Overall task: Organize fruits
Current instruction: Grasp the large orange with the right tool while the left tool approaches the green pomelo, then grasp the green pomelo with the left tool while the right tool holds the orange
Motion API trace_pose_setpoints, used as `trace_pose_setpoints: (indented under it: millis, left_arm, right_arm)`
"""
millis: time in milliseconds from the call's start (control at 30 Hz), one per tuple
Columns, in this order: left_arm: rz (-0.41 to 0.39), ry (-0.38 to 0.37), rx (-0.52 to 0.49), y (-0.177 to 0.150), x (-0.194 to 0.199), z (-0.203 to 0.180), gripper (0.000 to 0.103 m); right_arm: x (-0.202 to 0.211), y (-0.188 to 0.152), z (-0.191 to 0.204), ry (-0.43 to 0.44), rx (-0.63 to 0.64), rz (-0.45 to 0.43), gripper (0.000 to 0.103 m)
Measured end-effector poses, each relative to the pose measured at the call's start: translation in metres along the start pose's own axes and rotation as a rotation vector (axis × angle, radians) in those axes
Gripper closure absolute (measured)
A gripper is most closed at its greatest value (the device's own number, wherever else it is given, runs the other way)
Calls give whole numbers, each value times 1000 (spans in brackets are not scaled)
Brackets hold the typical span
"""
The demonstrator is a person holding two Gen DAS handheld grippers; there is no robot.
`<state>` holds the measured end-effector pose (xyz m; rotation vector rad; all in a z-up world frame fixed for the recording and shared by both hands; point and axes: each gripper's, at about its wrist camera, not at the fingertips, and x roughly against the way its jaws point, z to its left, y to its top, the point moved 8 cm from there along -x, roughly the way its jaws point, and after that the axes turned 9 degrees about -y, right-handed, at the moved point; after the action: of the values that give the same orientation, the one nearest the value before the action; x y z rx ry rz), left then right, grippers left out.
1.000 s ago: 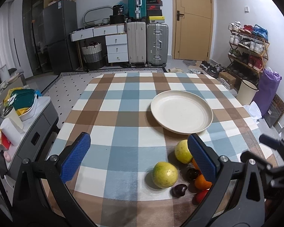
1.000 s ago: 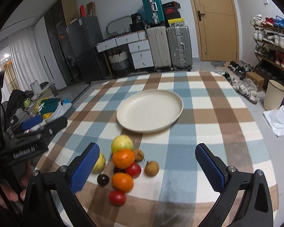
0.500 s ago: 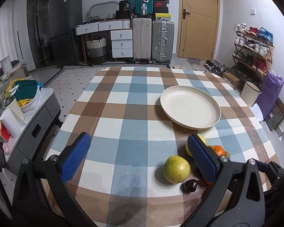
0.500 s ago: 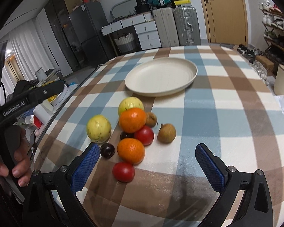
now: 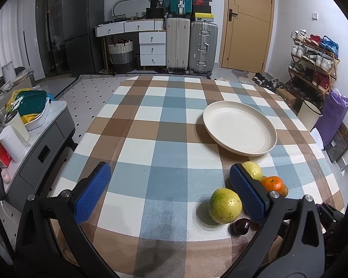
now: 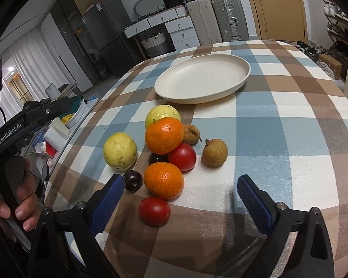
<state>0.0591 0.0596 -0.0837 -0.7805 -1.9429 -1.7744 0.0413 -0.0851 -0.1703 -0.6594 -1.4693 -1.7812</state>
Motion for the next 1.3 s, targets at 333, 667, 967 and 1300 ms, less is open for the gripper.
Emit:
trace_pose_setpoints:
  millis: [333, 667, 967, 1300]
  left_arm:
    - [9, 10, 20, -5, -10, 12, 1]
    - [16, 18, 28, -5, -14, 19, 1]
    - [57, -9, 44, -13, -24, 21, 1]
    - [182, -130, 76, -35, -47, 2, 1]
  right_arm:
    - [-8, -6, 13, 30, 32, 42, 34]
    - [-13, -10, 13, 101, 8, 68, 63]
    - [2, -3, 5, 123, -9, 19, 64]
    - [15, 4, 1, 139, -12, -23, 64]
